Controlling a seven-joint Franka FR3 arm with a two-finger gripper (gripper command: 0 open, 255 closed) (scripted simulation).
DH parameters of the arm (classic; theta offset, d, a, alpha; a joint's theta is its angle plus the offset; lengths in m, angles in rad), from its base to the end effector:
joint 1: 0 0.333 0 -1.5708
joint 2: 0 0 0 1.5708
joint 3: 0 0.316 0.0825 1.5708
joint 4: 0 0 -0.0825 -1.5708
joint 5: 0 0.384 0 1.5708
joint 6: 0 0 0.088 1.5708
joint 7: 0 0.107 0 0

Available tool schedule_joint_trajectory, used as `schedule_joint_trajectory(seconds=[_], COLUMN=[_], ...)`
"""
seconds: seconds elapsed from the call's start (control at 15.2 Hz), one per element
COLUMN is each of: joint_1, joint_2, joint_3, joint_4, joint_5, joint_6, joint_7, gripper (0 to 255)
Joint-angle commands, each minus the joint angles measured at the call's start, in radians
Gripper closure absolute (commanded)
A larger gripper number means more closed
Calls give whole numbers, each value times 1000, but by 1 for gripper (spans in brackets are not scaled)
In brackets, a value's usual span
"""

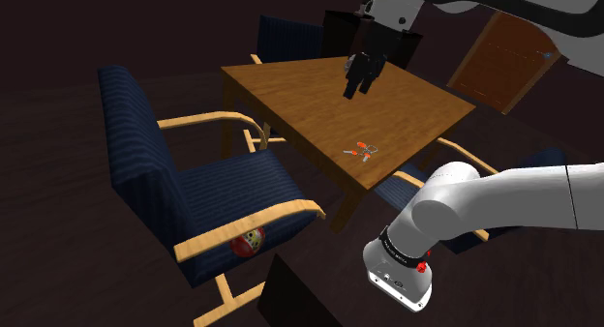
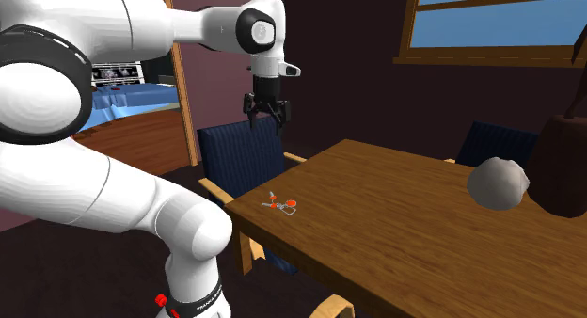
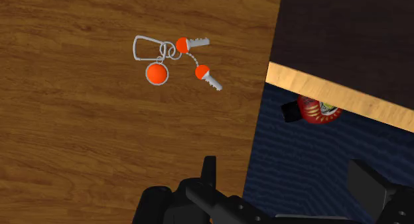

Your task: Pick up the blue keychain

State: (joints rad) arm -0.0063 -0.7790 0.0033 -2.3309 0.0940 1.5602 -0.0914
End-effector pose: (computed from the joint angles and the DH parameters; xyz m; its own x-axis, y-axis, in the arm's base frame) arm 0.3080 0.0095 0.5998 0.9960 0.0880 0.0167 0.0891 -0.9919 -0.0904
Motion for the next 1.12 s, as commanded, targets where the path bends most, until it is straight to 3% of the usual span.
schedule_joint_trajectory(seconds=[0.0,0.92,1.06], joint_1=[0,-228,-237], joint_2=[0,-89,-87], joint_3=[0,-84,-88], joint_4=[0,-399,-423], joint_5=[0,-151,-158], joint_6=[0,312,337], joint_7=[0,129,133], gripper=[0,0,0])
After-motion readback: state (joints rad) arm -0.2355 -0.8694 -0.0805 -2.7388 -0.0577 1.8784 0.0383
